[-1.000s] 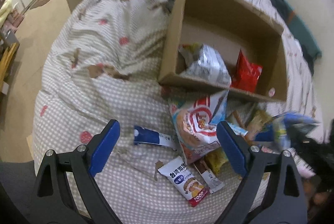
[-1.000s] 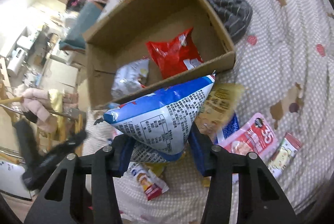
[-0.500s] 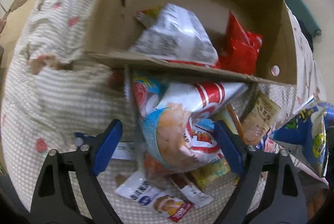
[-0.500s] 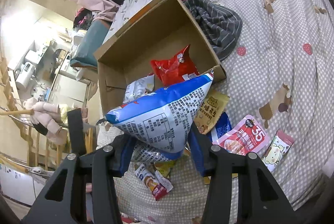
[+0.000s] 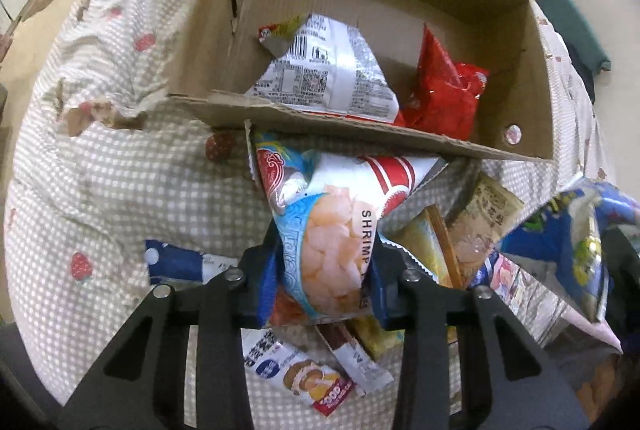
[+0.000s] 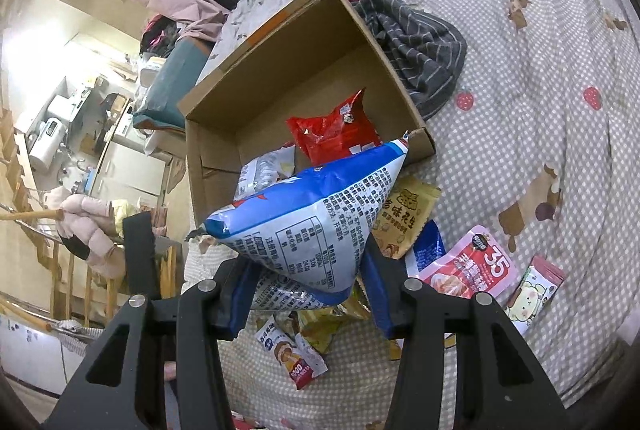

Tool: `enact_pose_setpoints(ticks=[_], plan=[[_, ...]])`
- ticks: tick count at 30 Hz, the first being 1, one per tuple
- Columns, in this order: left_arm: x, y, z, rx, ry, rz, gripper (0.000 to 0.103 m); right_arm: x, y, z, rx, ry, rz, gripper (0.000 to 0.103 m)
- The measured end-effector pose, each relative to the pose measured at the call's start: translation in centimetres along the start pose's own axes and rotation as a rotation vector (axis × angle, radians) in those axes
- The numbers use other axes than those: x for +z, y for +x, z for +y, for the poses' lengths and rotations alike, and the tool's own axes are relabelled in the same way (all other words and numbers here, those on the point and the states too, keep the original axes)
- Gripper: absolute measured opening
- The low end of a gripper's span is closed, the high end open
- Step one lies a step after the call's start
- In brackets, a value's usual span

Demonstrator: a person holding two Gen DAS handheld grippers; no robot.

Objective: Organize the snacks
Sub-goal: 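Grasp the shrimp chip bag with the left tool while the right tool grasps the blue-white bag, then lift both bags over the box and open both tools to drop them inside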

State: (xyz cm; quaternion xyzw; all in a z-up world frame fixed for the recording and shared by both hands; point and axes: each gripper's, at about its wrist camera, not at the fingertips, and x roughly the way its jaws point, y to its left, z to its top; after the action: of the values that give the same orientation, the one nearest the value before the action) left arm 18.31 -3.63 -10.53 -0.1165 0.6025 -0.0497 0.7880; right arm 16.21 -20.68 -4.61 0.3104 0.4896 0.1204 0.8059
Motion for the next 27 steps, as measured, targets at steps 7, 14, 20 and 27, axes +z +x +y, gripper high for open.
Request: enact_pose_setpoints(ticks=[7, 14, 20, 27], plan=[[-1.2, -2.9, 0.4, 0.025, 0.016, -0.032, 0.033, 0.0, -0.2, 0.2, 0.011, -0.012, -0.009, 0.050], [-1.8, -4.8, 0.7, 0.072, 0.039, -0.087, 0.033, -0.2, -0.5, 0.5, 0.018, -0.024, -0.016, 0.050], [-2.6, -7.4, 0.5, 0.103, 0.069, -0.167, 0.033, -0.3, -0.9, 0.8, 0.030, -0.030, -0.029, 0.050], [-2.7, -11.9, -0.5, 0.137, 0.136, -0.317, 0.033, -0.3, -2.1, 1.5, 0.077, -0.052, -0.079, 0.050]])
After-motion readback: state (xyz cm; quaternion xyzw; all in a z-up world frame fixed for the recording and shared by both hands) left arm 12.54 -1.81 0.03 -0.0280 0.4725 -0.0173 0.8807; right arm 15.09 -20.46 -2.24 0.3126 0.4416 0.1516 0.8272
